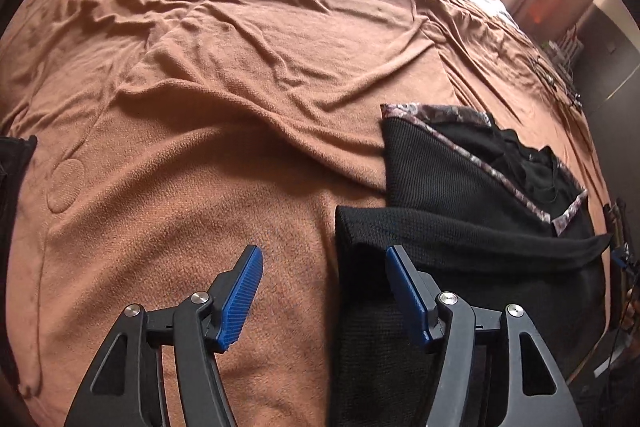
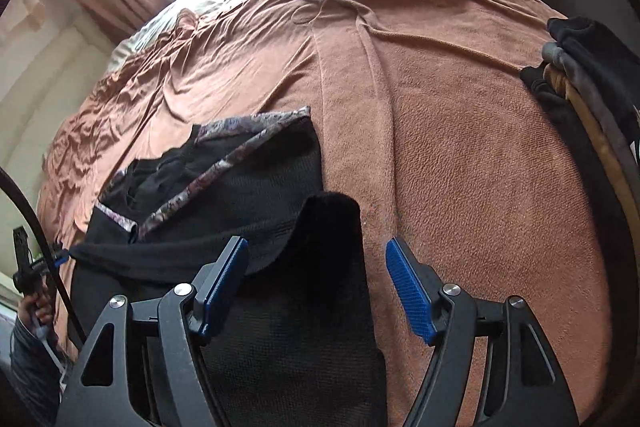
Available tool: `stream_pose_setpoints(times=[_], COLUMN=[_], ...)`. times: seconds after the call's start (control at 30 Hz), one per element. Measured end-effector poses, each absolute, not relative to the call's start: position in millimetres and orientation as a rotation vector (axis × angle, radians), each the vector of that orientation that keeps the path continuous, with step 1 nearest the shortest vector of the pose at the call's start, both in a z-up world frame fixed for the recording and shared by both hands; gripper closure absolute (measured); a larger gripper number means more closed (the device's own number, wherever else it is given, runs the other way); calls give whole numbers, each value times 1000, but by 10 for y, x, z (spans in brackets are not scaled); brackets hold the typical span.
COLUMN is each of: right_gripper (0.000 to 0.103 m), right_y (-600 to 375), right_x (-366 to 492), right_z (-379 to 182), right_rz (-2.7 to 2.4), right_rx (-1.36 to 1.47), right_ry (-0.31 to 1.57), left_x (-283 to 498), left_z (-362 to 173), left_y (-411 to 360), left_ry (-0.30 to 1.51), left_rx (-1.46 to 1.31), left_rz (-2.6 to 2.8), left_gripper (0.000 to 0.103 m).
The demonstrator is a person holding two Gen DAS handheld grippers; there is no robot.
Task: Fold small clothes
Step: 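Lay the folded hem on the shirt and open both tools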
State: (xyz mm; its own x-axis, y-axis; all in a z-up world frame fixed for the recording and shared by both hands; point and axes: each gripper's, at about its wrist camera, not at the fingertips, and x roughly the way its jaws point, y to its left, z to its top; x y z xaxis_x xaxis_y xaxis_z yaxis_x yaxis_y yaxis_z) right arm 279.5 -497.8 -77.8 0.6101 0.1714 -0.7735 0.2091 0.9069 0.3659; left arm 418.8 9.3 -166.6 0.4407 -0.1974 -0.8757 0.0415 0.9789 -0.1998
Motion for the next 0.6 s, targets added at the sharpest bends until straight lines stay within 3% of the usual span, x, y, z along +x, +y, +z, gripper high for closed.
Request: stream_pose_setpoints(times=[0.6], right_gripper=[33], right_y=[-4639], right_x=[3310], right_z=[-1040], right_rz=[-51], right_rx=[177], right_ry=[1041], left_x=[4443], left_z=[-1998], left_y=[-286], left_ry=[1150], left_rx=[124], left_rz=[-121], left_gripper=[37])
